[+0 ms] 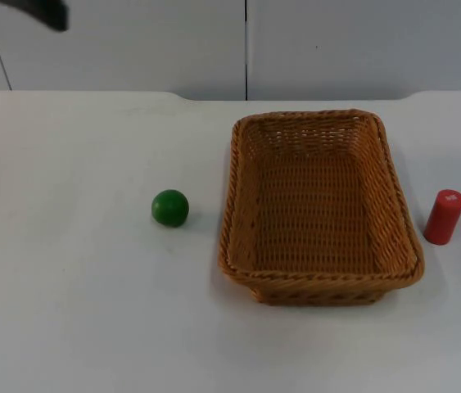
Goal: Pick up the basket with the left hand and place the object to the left of the red cylinder into the basket with the right hand.
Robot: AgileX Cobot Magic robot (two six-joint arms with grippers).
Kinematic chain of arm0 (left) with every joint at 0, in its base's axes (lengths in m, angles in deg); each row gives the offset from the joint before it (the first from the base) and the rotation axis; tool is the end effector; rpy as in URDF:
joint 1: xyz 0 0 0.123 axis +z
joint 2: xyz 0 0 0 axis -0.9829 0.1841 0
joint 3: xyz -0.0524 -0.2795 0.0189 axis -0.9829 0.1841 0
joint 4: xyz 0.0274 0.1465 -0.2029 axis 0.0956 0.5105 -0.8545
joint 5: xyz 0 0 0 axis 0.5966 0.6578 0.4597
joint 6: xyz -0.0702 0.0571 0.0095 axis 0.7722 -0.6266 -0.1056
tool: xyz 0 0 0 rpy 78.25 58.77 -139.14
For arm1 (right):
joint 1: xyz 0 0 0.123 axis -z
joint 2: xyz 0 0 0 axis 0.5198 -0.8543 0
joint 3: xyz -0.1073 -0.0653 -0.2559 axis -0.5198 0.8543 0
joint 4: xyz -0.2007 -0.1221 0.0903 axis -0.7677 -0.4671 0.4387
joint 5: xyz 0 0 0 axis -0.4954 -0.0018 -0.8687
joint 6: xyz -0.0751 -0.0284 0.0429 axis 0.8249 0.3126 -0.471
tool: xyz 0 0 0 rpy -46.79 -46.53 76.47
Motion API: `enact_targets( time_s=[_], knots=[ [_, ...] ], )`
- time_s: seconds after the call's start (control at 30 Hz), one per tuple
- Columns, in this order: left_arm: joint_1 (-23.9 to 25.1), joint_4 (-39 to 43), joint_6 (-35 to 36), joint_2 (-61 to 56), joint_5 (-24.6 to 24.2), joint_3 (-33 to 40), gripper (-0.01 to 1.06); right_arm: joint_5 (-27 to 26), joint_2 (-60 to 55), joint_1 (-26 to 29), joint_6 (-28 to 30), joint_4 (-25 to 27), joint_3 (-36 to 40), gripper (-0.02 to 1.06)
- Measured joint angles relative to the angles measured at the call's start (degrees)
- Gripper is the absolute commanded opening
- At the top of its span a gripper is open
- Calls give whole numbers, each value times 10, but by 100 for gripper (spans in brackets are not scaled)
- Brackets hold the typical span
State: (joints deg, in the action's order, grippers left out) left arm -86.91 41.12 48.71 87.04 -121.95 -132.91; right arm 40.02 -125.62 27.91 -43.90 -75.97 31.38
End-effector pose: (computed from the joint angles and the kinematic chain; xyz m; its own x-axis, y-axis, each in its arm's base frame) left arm 0.3027 -0.0616 0.3041 -0.8056 -0.0093 -0.5923 0.1782 0.9497 -0.2573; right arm 0.1716 0.0092 0.3104 -0.7915 -0.0814 -0.6057 -0.0801 0.9964 -0.0292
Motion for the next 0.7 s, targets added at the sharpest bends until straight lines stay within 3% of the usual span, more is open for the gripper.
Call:
enact_targets(
  time_s=[0.17, 0.47, 0.7],
  knots=[
    [-36, 0, 8, 148, -24, -130, 100, -2, 0, 0, 0, 1, 0, 105],
    [-104, 6, 73, 403, -116, -375, 100, -9, 0, 0, 0, 1, 0, 105],
    [-149, 23, 134, 496, -149, -463, 100, -11, 0, 0, 0, 1, 0, 105]
  ],
)
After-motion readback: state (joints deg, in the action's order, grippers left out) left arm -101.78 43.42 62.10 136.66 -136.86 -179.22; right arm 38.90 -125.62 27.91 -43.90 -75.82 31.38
